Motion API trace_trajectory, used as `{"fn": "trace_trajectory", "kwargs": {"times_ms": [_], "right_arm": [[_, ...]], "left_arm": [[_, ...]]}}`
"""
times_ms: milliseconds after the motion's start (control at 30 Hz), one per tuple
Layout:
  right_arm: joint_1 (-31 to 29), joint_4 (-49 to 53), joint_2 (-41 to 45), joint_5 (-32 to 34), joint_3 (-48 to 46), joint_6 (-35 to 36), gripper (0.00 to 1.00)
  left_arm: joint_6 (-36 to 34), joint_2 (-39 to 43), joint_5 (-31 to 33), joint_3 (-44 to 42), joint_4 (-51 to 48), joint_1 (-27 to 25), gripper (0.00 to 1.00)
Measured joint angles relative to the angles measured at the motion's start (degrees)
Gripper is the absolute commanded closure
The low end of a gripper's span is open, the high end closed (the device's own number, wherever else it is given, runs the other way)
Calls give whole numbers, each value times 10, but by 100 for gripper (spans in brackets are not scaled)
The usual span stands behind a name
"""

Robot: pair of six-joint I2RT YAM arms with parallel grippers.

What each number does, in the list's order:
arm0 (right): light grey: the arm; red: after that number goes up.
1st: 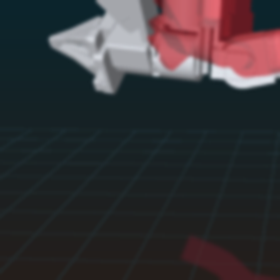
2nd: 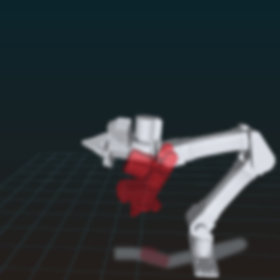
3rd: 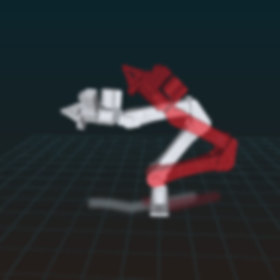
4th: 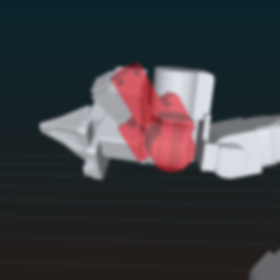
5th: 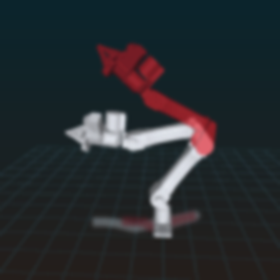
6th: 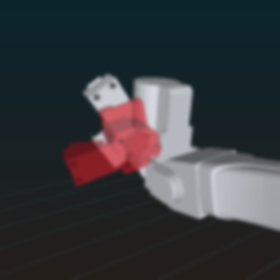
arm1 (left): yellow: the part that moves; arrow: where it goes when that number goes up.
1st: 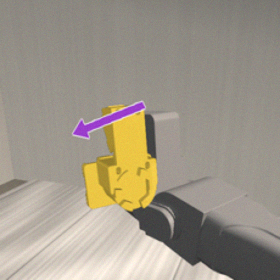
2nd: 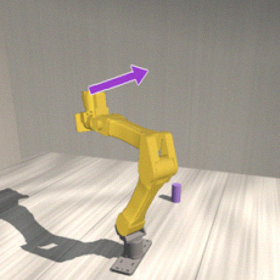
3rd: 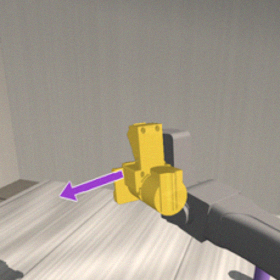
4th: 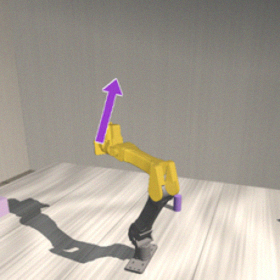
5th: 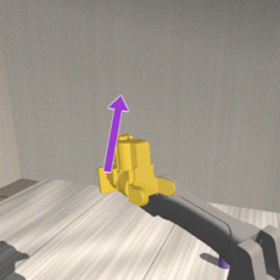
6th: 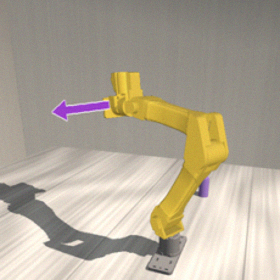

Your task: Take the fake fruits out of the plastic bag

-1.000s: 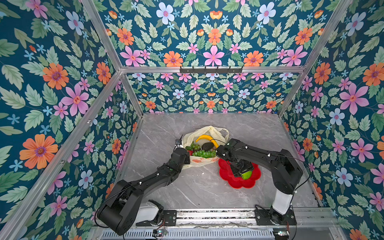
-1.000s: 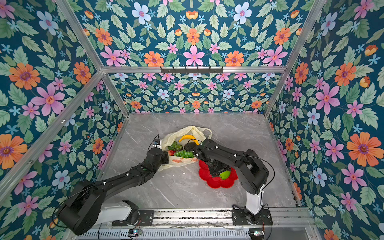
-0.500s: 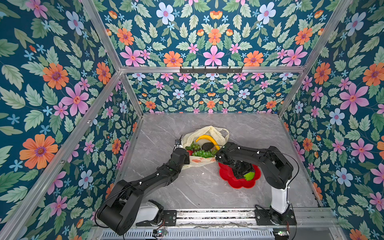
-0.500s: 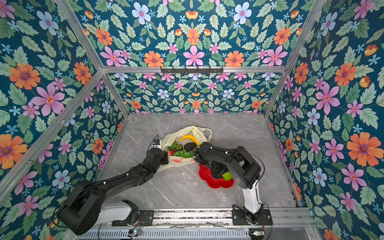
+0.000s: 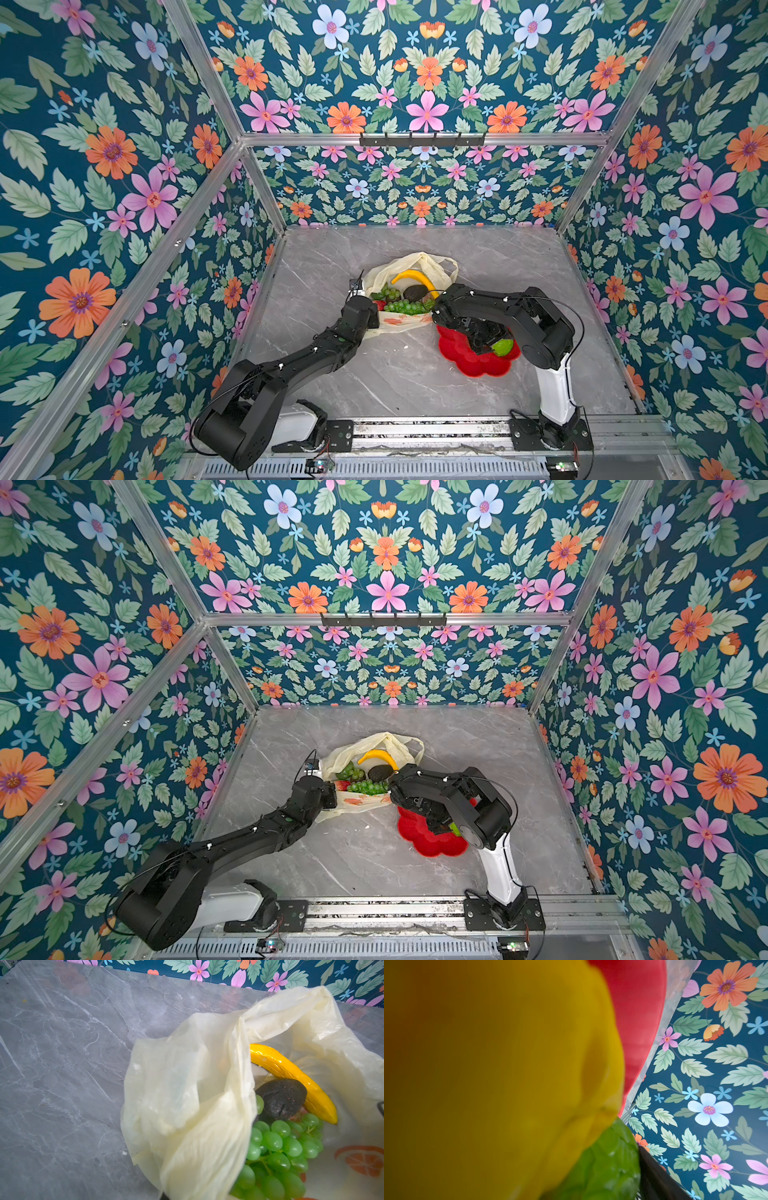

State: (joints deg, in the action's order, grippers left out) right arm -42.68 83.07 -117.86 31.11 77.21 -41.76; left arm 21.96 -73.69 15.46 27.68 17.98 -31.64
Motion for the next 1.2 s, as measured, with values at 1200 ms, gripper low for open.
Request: {"fn": "trace_trajectory", "kwargs": {"times_ms": [1200], "right_arm": [[-21,-8,41,-23,54,31,14]], "left_arm": [[2,-10,-7,1,0,5,100]]}}
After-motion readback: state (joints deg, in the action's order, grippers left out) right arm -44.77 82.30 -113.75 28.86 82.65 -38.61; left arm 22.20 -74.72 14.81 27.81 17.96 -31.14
